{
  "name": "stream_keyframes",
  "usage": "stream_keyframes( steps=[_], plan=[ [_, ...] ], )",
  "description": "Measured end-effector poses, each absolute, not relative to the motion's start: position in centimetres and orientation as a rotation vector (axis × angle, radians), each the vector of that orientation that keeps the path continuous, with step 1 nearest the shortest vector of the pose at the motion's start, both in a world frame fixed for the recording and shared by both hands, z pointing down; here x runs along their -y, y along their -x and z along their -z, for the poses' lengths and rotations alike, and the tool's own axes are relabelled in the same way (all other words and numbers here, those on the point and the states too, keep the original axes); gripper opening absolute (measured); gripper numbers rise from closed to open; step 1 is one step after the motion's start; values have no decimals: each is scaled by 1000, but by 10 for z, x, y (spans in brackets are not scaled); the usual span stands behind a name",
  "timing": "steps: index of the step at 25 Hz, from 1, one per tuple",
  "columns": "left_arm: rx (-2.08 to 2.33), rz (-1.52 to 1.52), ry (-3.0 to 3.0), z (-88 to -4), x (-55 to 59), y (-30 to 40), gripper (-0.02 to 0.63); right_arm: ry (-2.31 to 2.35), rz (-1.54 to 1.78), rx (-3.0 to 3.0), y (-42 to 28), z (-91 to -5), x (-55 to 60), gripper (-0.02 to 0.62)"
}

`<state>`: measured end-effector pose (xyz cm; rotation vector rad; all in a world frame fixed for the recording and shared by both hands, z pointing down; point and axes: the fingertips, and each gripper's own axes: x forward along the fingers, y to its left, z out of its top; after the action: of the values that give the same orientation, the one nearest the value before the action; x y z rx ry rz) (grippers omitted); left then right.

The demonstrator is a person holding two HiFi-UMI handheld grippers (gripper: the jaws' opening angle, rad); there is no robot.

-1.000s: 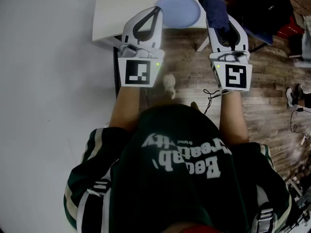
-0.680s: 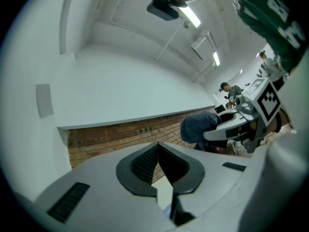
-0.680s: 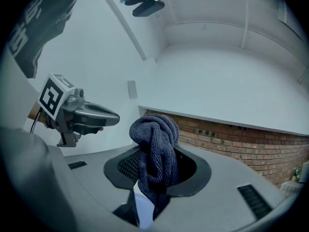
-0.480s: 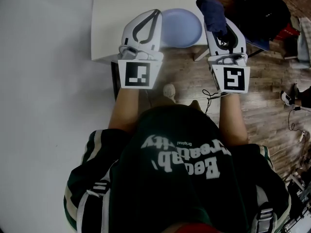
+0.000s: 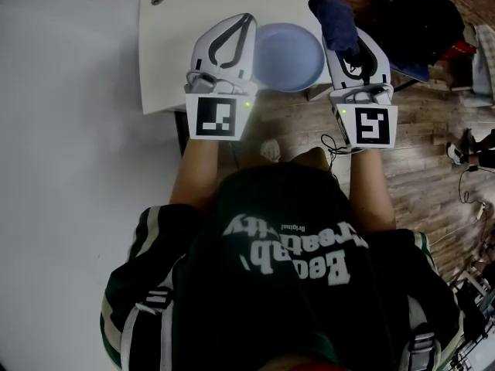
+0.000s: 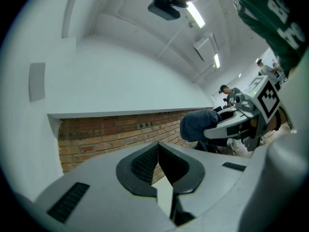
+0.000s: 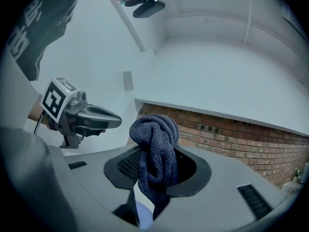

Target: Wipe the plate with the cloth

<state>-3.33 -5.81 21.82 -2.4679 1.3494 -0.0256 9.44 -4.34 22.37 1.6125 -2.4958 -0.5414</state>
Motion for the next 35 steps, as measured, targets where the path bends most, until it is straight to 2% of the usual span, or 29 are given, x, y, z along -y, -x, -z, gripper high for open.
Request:
stream_keyframes(
  steps=[35],
  plan=[
    [-1610,208,2361,-244,137,7,3,-1226,440,2768,-95,-248,147,126]
  ],
)
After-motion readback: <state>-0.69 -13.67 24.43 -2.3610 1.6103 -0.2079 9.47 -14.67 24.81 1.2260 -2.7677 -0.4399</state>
